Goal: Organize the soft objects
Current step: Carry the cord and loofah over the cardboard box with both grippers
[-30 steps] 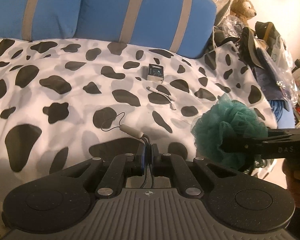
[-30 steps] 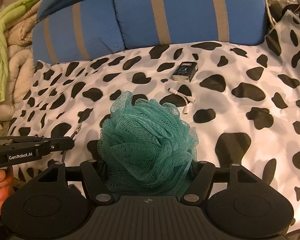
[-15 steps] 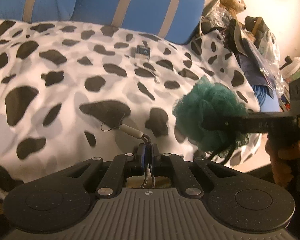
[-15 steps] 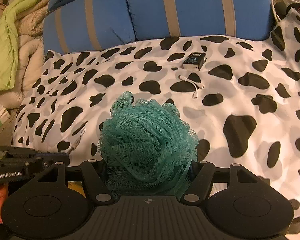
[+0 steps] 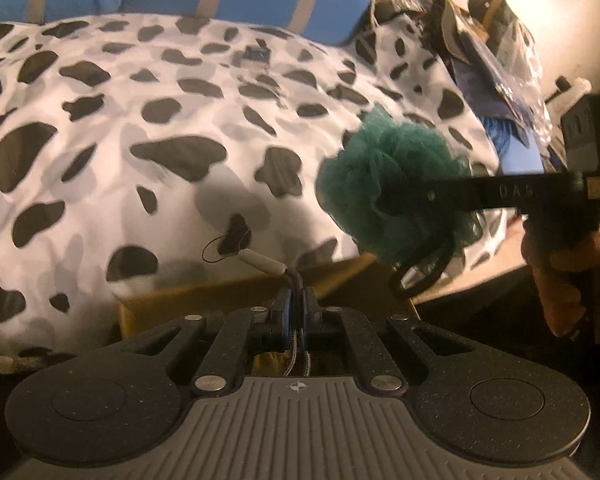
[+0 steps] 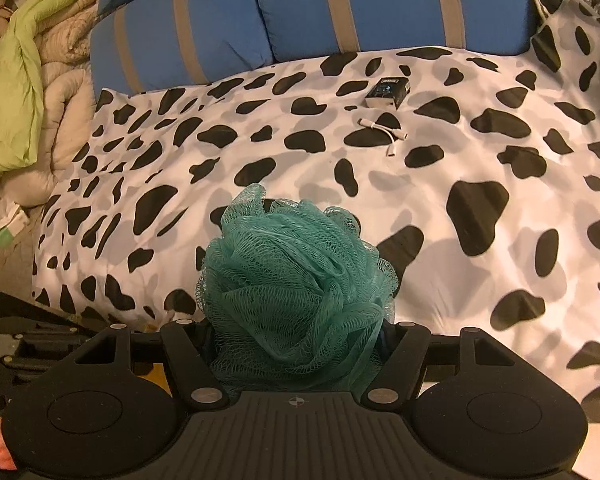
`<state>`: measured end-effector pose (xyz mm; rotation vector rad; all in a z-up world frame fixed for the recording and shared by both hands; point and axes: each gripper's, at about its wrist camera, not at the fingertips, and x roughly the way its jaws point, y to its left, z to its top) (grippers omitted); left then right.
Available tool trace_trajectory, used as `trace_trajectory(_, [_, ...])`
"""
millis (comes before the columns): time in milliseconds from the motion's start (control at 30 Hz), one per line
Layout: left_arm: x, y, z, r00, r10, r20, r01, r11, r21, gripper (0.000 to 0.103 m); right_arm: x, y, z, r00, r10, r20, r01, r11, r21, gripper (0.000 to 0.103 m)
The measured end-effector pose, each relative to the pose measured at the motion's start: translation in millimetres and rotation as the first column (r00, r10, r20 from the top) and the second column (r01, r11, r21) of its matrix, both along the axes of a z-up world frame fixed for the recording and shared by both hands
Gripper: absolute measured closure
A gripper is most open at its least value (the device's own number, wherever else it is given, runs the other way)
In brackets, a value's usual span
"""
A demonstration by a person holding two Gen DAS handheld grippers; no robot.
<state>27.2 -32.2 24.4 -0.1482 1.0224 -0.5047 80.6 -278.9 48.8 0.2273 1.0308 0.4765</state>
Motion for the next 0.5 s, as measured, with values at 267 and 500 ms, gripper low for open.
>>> trace_trajectory(267, [-3, -9, -16, 0.996, -0.043, -0.081, 0.048, 0.997, 0.061, 0.096, -11, -1, 1, 1.000, -0.014, -0.013, 0.014, 1.000, 0.003, 0.033])
trace_trajectory(500, [4, -7, -22, 0.991, -0.009, -0.134, 0.022, 0.995, 0.097, 0.061, -17, 5, 0, 1.000, 0.015, -0.025, -0.016, 1.000, -0.025, 0.032])
